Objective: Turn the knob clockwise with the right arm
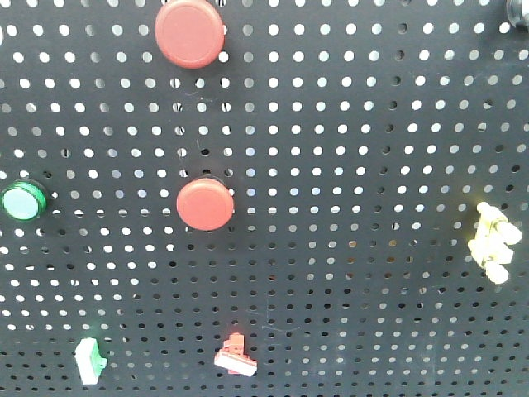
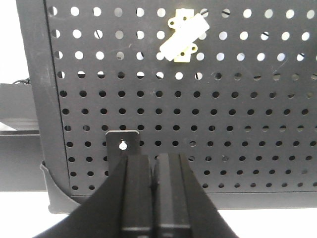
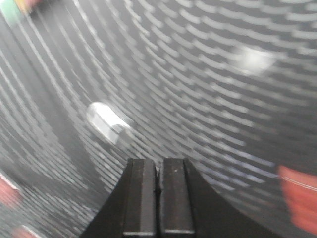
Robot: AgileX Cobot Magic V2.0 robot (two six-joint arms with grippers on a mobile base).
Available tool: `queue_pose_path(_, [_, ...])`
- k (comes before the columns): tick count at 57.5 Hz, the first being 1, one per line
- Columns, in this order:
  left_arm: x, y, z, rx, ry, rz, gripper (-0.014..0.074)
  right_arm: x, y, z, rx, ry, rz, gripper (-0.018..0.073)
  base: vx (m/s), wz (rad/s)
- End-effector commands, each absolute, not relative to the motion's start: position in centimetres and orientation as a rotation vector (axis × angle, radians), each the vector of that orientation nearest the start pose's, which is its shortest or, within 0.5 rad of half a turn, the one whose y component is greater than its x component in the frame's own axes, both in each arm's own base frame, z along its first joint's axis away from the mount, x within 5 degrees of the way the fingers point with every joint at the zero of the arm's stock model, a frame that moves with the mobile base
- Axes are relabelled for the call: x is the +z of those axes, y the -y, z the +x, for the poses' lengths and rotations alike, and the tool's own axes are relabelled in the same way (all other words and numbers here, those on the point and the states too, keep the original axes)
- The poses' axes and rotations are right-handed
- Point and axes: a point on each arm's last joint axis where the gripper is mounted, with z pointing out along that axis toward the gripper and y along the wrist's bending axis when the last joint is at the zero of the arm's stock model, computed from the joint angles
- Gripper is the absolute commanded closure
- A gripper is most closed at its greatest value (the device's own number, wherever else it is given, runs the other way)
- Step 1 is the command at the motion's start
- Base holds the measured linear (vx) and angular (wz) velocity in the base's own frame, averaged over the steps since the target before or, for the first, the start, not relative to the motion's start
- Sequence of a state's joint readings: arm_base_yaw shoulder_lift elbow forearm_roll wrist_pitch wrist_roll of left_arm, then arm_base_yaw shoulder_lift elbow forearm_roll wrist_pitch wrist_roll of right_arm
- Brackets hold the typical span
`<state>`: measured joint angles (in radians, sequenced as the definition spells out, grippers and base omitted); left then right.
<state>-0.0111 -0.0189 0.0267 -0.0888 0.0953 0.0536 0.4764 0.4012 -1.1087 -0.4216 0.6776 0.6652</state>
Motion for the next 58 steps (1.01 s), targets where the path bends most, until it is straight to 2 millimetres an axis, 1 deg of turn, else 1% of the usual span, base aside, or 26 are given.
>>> queue_pose_path(1, [20.1, 0.1, 5.6, -0.044, -1.502, -0.02, 0.0603, 46.1, 2.2, 1.2, 0.309, -1.369, -0.012, 0.0568, 0.0, 0.0])
queue_pose_path(4, [20.1, 0.1, 5.6, -0.044, -1.502, -0.02, 0.0603, 44.3, 2.1, 1.6, 0.226, -1.382, -0.06, 0.0568, 0.0, 0.0])
queue_pose_path(8, [20.1, 0.1, 5.6, -0.044, -1.502, -0.02, 0.0603, 42.4, 1.8, 2.4, 0.156, -1.387, -0.108, 0.0568, 0.0, 0.0])
queue_pose_path(19, [20.1, 0.1, 5.6, -0.044, -1.502, -0.02, 0.0603, 39.2, 0.3, 4.6, 0.049, -1.373, -0.252, 0.0567, 0.0, 0.0])
queue_pose_path(32, [20.1, 0.1, 5.6, -0.044, -1.502, -0.02, 0.0603, 35.9, -0.4, 5.9, 0.03, -1.471, -0.295, 0.0567, 0.0, 0.0])
queue_pose_path(39, [20.1, 0.1, 5.6, -0.044, -1.502, -0.02, 0.0603, 34.6, -0.6, 6.3, 0.022, -1.506, -0.31, 0.0567, 0.0, 0.0])
queue_pose_path(46, [20.1, 0.1, 5.6, -0.044, -1.502, -0.02, 0.0603, 33.9, -0.7, 6.5, 0.017, -1.531, -0.316, 0.0567, 0.0, 0.0])
queue_pose_path(53, [20.1, 0.1, 5.6, -0.044, -1.502, -0.02, 0.0603, 32.7, -1.2, 6.6, 0.123, -1.592, -0.284, 0.0567, 0.0, 0.0])
queue_pose_path(58, [20.1, 0.1, 5.6, -0.044, -1.502, -0.02, 0.0603, 31.1, -1.9, 6.8, 0.213, -1.624, -0.3, 0.0567, 0.0, 0.0])
